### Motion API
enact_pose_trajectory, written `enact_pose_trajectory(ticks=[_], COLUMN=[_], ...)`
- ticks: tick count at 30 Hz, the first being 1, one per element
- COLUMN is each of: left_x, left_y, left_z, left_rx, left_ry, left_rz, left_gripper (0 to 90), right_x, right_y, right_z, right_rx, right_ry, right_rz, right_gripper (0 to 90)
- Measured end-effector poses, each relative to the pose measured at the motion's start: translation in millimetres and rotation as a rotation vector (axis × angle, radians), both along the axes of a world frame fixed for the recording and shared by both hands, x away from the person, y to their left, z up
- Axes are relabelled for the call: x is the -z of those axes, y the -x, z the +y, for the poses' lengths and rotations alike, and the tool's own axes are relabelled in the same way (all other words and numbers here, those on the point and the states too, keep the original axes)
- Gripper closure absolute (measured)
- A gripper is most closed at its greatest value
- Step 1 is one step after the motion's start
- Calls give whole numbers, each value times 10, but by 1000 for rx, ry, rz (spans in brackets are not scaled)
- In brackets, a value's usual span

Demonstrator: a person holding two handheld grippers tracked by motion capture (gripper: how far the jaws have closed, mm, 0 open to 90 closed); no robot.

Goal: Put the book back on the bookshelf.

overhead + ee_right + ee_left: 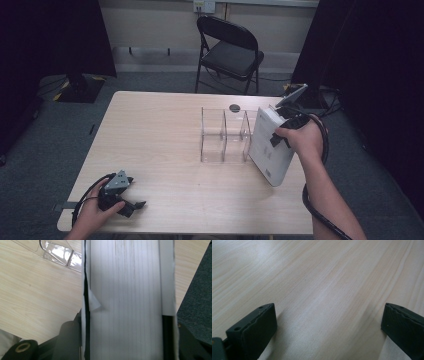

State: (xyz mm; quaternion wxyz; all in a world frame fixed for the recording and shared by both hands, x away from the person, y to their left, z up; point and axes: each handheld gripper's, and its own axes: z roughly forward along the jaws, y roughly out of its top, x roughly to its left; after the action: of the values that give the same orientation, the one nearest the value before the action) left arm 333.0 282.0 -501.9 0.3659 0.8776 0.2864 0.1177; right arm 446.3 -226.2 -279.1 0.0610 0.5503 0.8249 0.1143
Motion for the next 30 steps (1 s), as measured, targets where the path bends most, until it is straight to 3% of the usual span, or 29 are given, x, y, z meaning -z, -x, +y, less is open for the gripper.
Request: enact_pose_trajectory(ticks=[30], left_x=[0], left_y=[-1], left_z=[0], left_rx=[0], left_ry=[-1], left_rz=[0], left_gripper=[0], right_x=[11], right_y=[-224], right_z=[113], right_rx=[80], right_ry=[-20], right_rz=[-29], right_gripper=[525])
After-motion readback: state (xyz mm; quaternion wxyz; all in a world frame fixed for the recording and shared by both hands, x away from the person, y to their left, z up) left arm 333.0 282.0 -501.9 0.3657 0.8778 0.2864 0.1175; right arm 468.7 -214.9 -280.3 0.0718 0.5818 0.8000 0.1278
